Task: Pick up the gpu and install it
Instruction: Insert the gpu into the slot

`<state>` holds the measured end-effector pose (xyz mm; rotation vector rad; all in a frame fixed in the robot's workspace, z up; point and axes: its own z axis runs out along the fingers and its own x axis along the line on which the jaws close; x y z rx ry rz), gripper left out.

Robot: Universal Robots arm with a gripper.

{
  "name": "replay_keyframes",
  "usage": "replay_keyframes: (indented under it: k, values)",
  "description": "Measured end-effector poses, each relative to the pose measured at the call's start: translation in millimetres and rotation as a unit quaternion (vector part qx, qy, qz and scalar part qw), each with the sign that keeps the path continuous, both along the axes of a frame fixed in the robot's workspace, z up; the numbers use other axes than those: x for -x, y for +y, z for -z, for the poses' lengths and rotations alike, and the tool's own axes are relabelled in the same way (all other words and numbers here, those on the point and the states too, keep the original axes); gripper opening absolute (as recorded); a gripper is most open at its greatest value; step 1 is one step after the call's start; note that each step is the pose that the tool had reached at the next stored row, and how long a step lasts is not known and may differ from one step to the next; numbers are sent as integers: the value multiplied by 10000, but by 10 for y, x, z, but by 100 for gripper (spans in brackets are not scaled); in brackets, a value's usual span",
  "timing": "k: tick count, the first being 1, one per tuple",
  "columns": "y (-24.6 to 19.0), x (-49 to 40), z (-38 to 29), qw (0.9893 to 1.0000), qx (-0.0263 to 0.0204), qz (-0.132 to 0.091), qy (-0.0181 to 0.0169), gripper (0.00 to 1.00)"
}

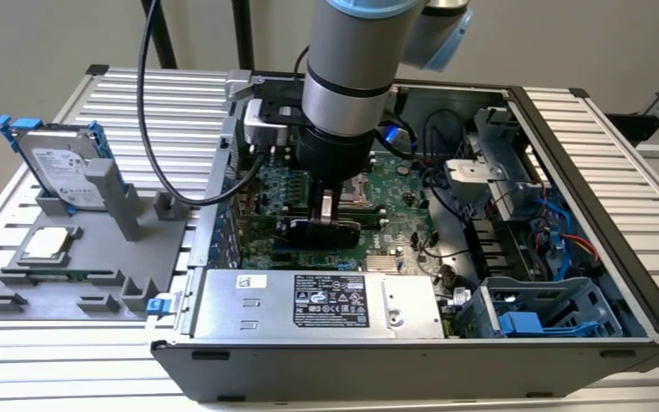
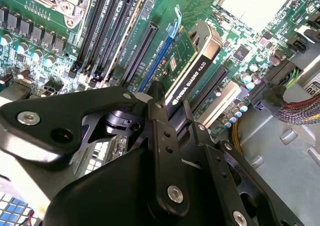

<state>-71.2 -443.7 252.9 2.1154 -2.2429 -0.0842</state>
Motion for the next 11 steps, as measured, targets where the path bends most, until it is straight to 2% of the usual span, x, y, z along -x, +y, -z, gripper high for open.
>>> replay_keyframes:
  k: [2, 7, 11]
  values:
    - [0, 0, 8, 10000, 1, 0, 0, 0]
    - [0, 2, 91, 10000, 1, 1, 4, 0]
    - [0, 1, 100, 10000, 0, 1, 1, 0]
